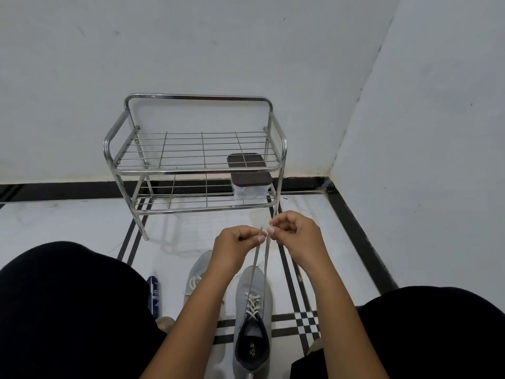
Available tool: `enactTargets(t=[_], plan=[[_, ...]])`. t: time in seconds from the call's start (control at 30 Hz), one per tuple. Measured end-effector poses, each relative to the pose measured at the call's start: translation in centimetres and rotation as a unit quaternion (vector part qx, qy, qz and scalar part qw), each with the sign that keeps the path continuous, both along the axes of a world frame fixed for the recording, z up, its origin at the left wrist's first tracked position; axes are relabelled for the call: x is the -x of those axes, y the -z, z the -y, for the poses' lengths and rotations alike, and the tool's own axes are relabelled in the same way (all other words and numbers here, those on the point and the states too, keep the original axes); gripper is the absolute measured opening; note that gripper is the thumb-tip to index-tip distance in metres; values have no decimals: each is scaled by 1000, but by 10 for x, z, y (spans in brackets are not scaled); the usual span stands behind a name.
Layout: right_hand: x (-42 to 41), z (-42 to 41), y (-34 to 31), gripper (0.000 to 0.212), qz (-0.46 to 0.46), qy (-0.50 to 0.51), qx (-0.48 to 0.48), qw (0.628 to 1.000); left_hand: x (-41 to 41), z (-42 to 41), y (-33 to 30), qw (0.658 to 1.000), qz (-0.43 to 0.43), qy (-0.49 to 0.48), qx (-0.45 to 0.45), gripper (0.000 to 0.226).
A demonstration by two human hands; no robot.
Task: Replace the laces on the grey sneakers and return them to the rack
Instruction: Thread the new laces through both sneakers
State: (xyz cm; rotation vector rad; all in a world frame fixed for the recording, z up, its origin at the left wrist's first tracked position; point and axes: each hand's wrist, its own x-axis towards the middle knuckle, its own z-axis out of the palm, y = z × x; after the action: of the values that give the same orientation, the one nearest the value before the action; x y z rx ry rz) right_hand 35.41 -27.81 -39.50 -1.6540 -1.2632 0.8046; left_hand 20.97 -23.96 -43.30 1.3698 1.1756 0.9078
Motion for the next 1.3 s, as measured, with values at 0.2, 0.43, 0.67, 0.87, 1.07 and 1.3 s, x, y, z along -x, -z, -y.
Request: enactTargets(t=[0.2, 0.43, 0.67, 0.87, 1.07, 1.3], plan=[[3, 2, -5, 6, -11, -14, -4, 1000, 1, 0, 0, 999, -14, -21, -22, 8], [3, 1, -2, 5, -8, -17, -8, 1000, 0, 0, -1, 999, -9, -16, -33, 6], [3, -1, 1, 7, -12, -13, -8, 1000, 0, -1, 0, 999, -4, -16, -43, 5], [3, -2, 1, 8, -22, -19, -13, 1000, 0, -3, -1, 999, -9, -9, -53, 6], [4, -2, 7, 10, 23, -32, -26, 999, -1, -3, 5, 999, -10, -6, -49, 9], [-4, -10, 34, 5, -8, 61, -17, 998, 11, -2, 77, 978, -185, 67, 69, 20]])
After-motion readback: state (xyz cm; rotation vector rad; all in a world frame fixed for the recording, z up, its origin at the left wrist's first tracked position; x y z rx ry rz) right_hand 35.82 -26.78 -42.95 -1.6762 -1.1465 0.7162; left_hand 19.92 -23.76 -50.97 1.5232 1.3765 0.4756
